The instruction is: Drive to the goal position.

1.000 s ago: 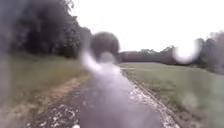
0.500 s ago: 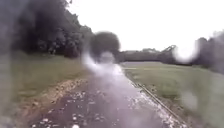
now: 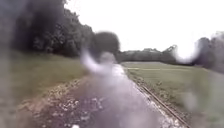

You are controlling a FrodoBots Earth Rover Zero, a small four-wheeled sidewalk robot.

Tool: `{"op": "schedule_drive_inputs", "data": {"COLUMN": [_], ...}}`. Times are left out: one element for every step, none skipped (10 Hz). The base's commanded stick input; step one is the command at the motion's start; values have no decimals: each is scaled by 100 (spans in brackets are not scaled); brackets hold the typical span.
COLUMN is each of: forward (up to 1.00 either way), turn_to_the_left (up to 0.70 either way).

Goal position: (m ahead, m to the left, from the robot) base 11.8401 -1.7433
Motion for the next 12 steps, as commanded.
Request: {"op": "schedule_drive_inputs", "data": {"forward": [85,85,85,85,85,85,85,85,85,85,85,85], "turn_to_the_left": [0,0,0,0,0,0,0,0,0,0,0,0]}}
